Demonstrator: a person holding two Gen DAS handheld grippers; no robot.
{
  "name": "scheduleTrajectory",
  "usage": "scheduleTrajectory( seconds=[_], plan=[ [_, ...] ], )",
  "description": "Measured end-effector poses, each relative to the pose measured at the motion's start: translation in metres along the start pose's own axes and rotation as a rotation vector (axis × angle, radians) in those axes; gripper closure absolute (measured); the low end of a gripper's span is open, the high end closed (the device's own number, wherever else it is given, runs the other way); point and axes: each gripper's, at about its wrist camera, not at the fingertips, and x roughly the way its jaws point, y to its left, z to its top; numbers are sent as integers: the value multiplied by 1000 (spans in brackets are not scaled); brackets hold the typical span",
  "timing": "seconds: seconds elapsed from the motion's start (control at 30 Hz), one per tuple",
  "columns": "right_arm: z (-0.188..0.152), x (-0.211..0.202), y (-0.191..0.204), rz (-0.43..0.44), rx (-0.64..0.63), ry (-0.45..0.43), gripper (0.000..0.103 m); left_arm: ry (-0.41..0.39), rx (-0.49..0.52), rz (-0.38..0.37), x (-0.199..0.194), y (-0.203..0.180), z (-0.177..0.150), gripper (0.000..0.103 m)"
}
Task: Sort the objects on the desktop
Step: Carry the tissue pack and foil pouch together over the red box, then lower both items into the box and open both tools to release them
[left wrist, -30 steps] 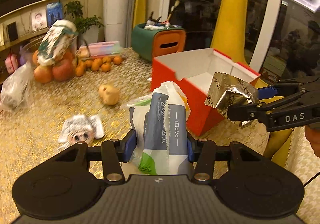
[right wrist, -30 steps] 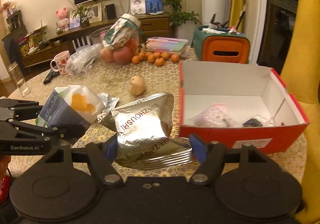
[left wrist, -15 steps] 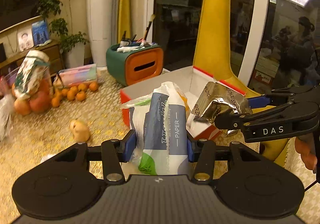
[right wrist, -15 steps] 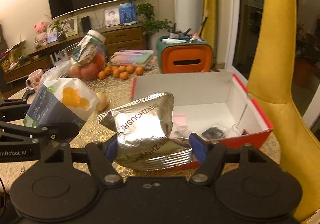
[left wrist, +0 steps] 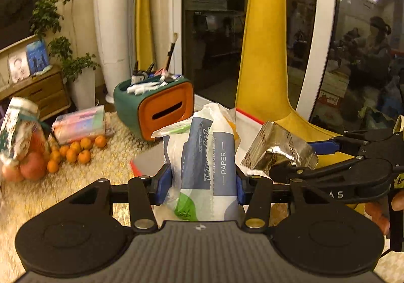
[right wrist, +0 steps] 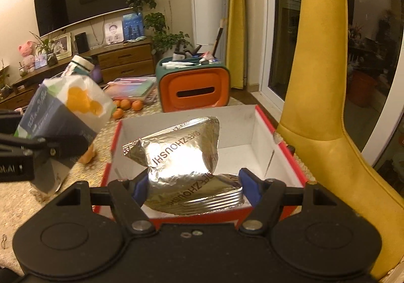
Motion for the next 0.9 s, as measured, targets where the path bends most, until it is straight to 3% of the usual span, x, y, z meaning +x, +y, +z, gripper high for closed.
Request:
scheduleTrajectory(
  seconds=[0.27,0.53,0.9],
  plan=[
    [11,25,-18,-31,10,34,31,23,46,15,45,-11,19,55],
    [7,64,-31,-66,-19,101,31,104,129,35,94,-19,12,55],
    [-3,101,-37,-81,-75,201,31,190,165,45,144,-21,6,54]
  ],
)
